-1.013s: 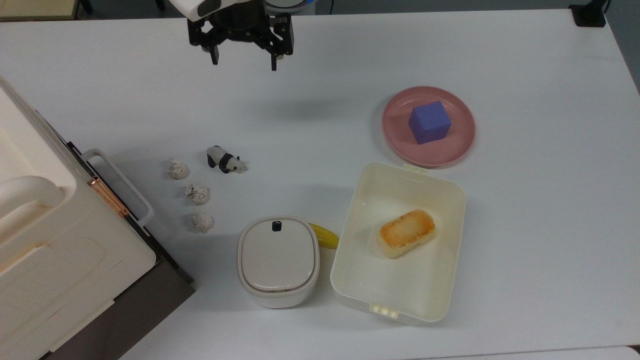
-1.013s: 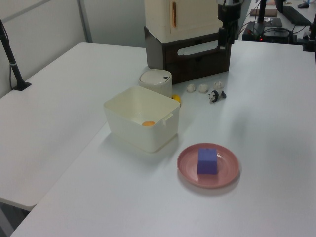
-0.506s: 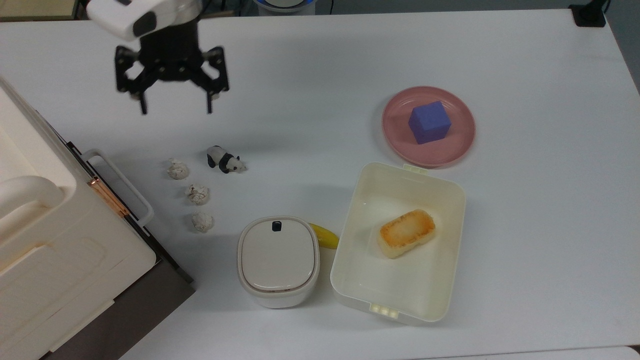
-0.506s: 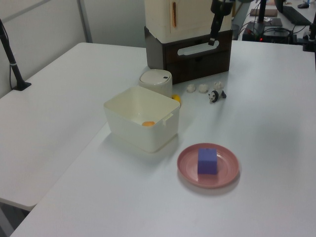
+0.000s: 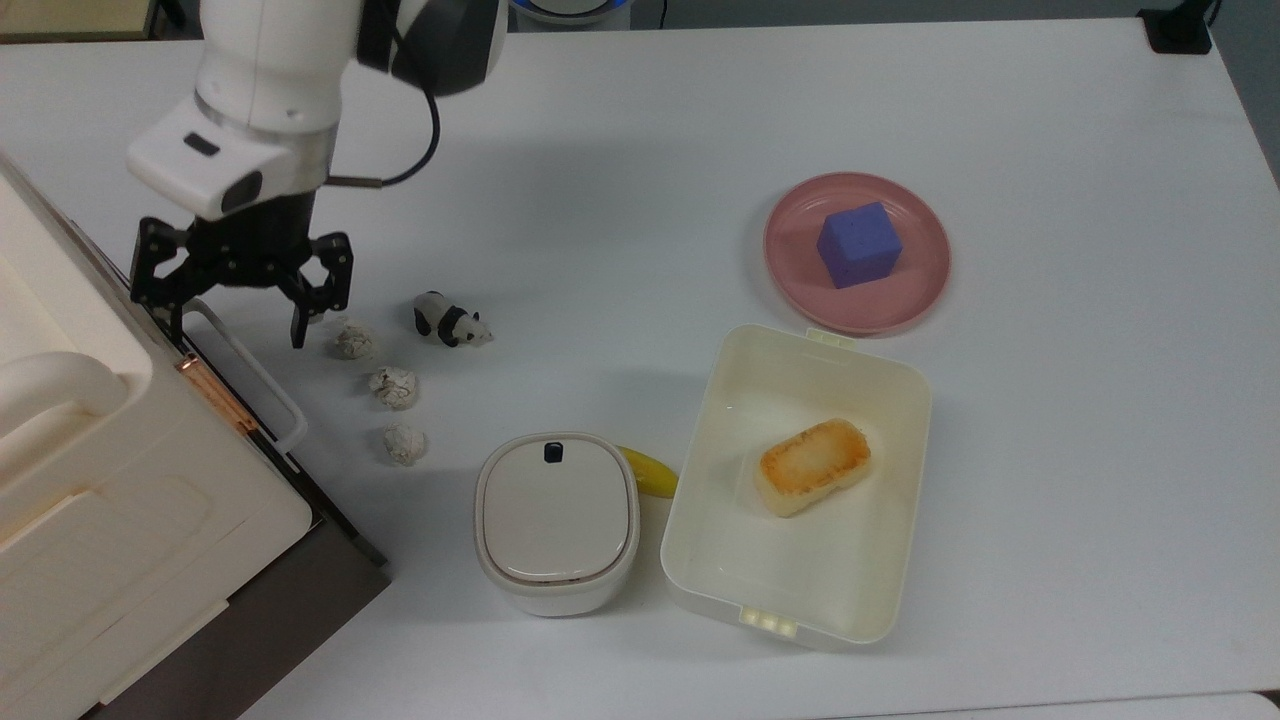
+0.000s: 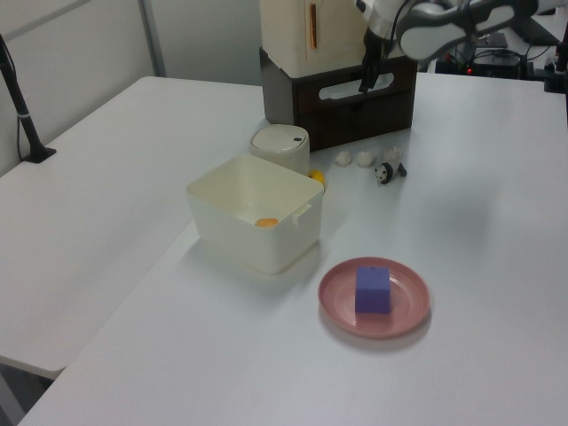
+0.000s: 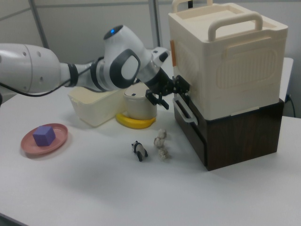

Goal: Slide the drawer open

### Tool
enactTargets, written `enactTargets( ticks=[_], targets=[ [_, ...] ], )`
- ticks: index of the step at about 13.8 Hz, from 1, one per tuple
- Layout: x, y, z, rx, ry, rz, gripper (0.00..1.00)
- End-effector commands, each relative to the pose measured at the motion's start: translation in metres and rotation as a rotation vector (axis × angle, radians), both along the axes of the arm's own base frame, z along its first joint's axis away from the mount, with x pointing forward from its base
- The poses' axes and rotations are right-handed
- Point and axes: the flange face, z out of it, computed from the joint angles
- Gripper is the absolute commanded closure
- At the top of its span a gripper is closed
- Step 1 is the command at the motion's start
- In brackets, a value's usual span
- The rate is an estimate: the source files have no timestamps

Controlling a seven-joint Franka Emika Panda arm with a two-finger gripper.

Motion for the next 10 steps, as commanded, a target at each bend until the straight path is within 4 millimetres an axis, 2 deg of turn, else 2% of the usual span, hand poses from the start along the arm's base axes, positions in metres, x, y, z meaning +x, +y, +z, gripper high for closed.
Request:
enactTargets(
  ticks=[1,3,6,9,10],
  targets=[
    [0.005,-0.001,-0.022,-0.074,0.031,0.048,0.07],
    [0.006,0.009,-0.034,-0.069,0.05,0.059,0.09],
    [0.005,0.034,-0.046,-0.056,0.076,0.084,0.1],
    [0.004,0.037,-0.055,-0.056,0.094,0.091,0.11],
    [0.004,0.037,-0.056,-0.059,0.098,0.095,0.15]
  ],
)
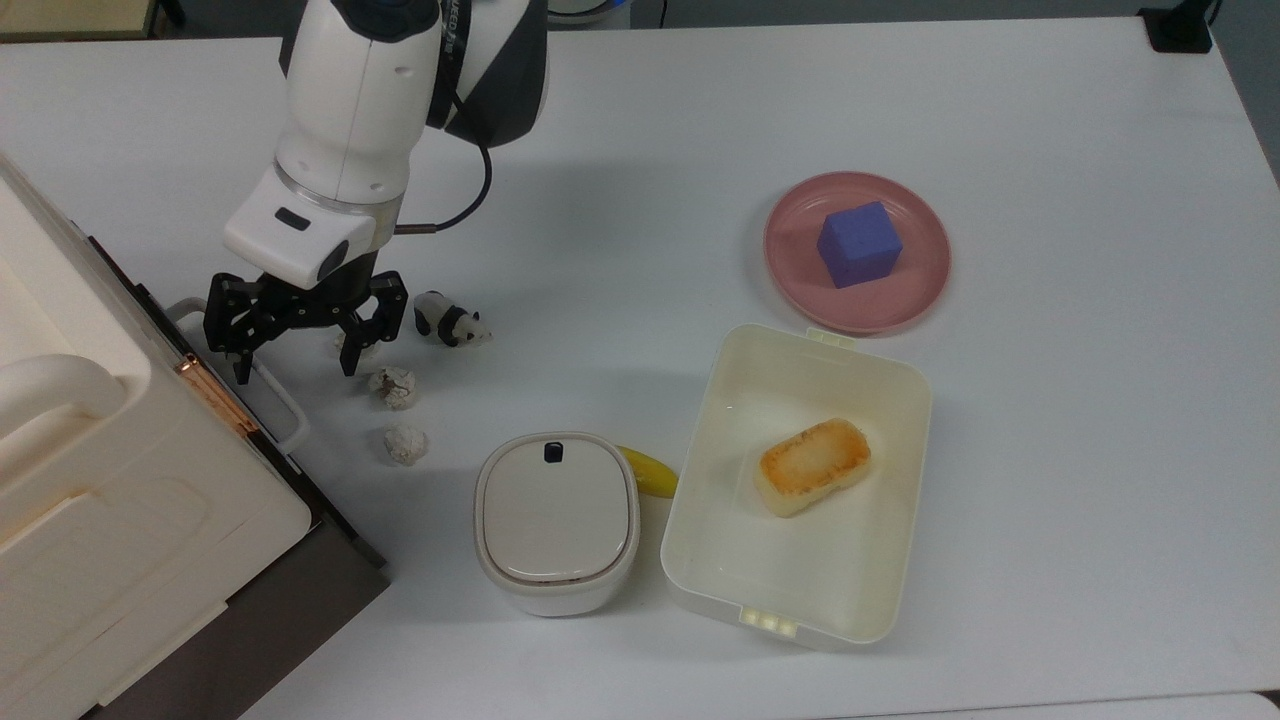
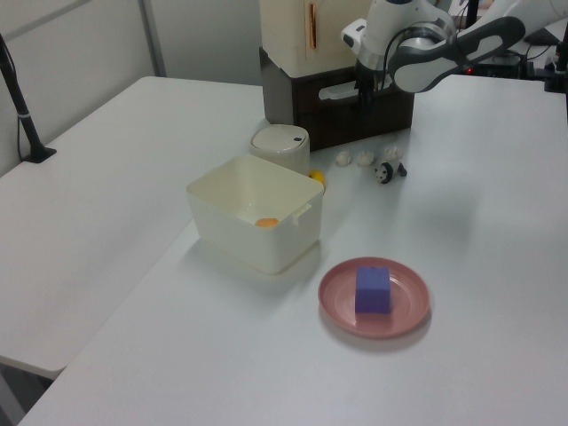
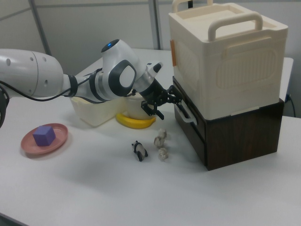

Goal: Slide the drawer open

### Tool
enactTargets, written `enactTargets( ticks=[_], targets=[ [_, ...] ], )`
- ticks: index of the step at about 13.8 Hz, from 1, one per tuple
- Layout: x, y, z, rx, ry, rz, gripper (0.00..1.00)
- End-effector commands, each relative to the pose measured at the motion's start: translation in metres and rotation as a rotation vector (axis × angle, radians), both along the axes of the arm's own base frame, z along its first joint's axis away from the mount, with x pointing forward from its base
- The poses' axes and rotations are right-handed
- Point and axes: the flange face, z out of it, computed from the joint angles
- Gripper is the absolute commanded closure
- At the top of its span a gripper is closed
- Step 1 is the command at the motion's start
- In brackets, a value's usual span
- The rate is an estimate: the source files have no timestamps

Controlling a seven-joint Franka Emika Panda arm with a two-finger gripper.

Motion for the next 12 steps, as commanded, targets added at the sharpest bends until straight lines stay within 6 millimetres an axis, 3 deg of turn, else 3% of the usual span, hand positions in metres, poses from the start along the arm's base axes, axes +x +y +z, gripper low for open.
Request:
enactTargets(
  ticks=[1,3,4,6,12],
  targets=[
    [-0.007,0.003,-0.009,-0.004,0.021,0.023,0.27],
    [-0.008,0.006,-0.007,-0.011,0.034,0.05,0.65],
    [-0.008,0.013,-0.004,-0.007,0.03,0.054,0.73],
    [-0.017,0.029,0.003,0.025,0.071,0.042,0.79],
    [-0.04,0.089,0.029,0.116,0.219,0.045,0.78]
  ],
)
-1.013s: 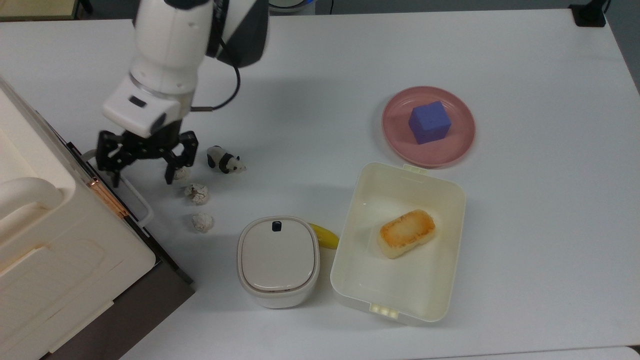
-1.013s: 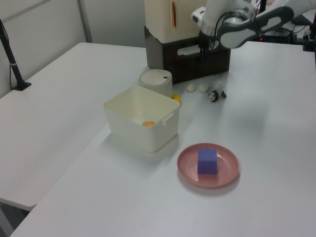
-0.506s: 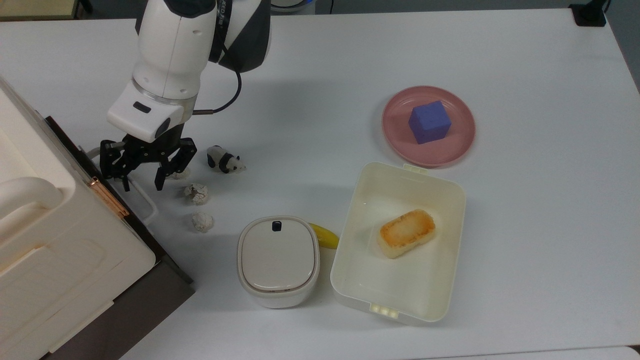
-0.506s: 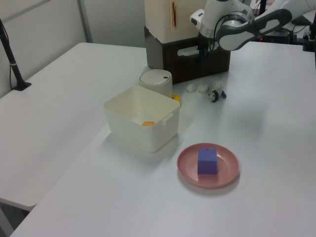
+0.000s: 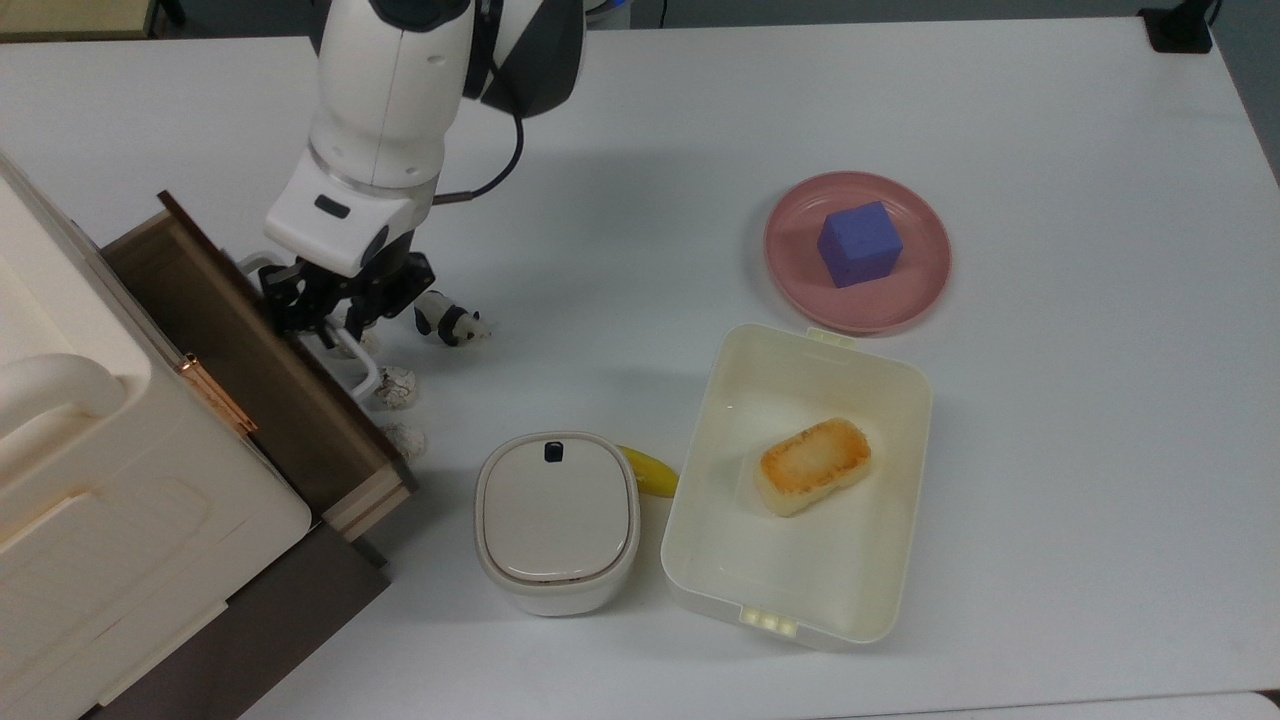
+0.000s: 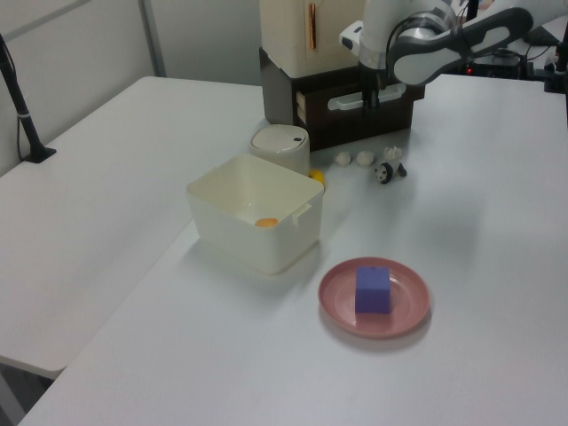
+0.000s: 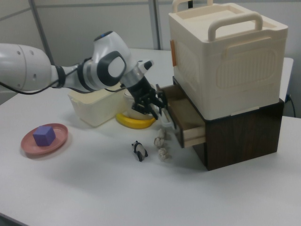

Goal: Slide the drawer open
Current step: 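Pull the drawer handle outward away from the cabinet, then open the gripper, release the handle and lift away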

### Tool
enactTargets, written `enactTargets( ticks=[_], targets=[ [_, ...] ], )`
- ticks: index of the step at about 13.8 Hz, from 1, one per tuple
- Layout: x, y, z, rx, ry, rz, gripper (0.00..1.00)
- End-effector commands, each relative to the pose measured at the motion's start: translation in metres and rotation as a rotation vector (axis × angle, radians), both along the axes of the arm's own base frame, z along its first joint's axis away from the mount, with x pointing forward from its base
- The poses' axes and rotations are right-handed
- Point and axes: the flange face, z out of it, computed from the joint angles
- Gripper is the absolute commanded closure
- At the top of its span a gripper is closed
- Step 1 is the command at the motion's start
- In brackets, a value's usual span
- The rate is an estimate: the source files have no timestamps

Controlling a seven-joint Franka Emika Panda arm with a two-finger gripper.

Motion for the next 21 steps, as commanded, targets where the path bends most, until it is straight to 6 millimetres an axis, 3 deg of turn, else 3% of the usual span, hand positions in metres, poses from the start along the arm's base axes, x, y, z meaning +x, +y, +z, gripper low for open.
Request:
enactTargets(
  ticks=[1,3,5,6,9,12,14,15,19,21],
  targets=[
    [-0.027,0.064,0.017,0.089,0.083,0.034,0.76],
    [-0.029,0.077,0.02,0.103,0.081,0.011,0.62],
    [-0.028,0.088,0.021,0.126,0.052,-0.068,0.17],
    [-0.028,0.09,0.021,0.137,0.037,-0.113,0.0],
    [-0.027,0.095,0.023,0.141,0.027,-0.124,0.0],
    [-0.029,0.095,0.045,0.165,-0.02,-0.211,0.0],
    [-0.039,0.109,0.065,0.206,-0.053,-0.343,0.0],
    [-0.044,0.125,0.069,0.223,-0.053,-0.397,0.0],
    [-0.072,0.151,0.093,0.333,0.001,-0.668,0.0],
    [-0.081,0.142,0.105,0.409,0.052,-0.718,0.0]
  ],
)
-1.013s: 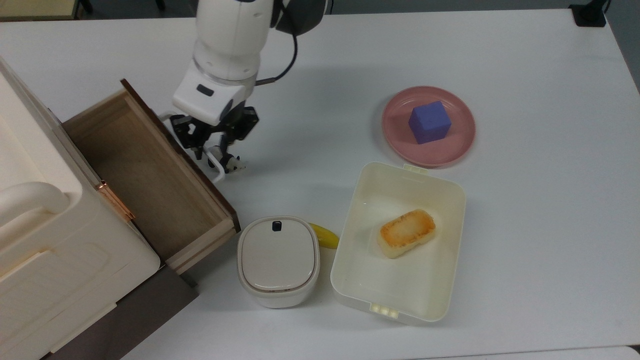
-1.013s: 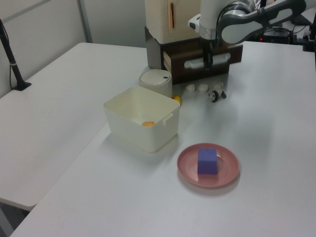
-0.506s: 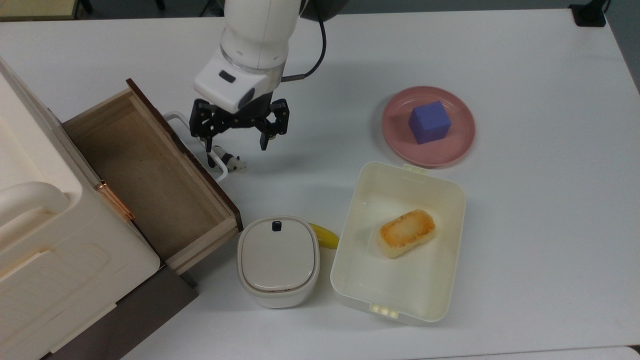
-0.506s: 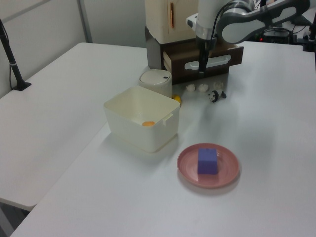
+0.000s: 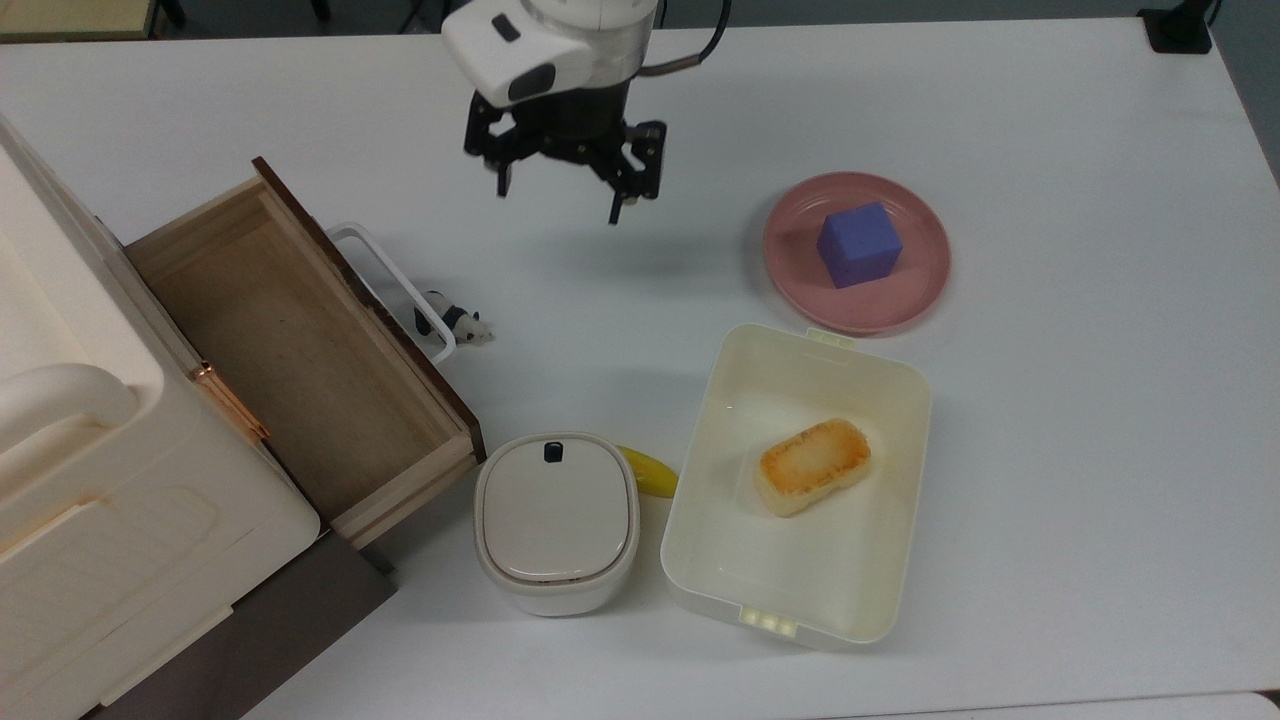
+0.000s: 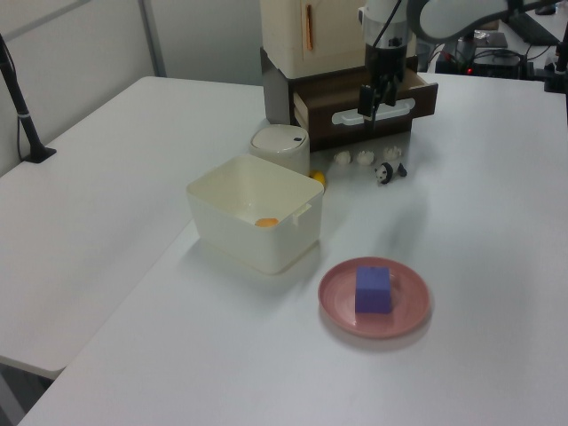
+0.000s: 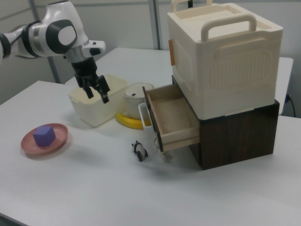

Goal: Slide the drawer open
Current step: 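Open the gripper, release the handle and lift away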

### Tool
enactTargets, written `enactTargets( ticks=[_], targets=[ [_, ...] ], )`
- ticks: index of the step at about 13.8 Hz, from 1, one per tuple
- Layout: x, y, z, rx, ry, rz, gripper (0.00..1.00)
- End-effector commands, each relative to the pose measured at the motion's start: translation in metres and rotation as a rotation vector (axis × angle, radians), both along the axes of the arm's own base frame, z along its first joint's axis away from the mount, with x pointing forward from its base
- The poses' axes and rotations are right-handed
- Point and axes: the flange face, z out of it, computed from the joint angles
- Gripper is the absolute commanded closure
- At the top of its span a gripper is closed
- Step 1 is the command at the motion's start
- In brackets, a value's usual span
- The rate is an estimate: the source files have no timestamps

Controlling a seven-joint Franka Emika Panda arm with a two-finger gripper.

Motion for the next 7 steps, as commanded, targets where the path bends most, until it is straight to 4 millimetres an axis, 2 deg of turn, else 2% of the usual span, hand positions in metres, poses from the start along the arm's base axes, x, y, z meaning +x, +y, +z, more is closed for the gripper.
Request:
enactTargets(
  ticks=[1,3,5,7],
  targets=[
    [-0.021,-0.02,0.015,0.118,0.078,-0.095,0.0],
    [-0.026,-0.033,0.026,0.124,0.131,-0.055,0.0],
    [-0.028,-0.05,0.026,0.144,0.15,-0.02,0.0],
    [-0.031,-0.055,0.034,0.157,0.135,-0.026,0.0]
  ],
)
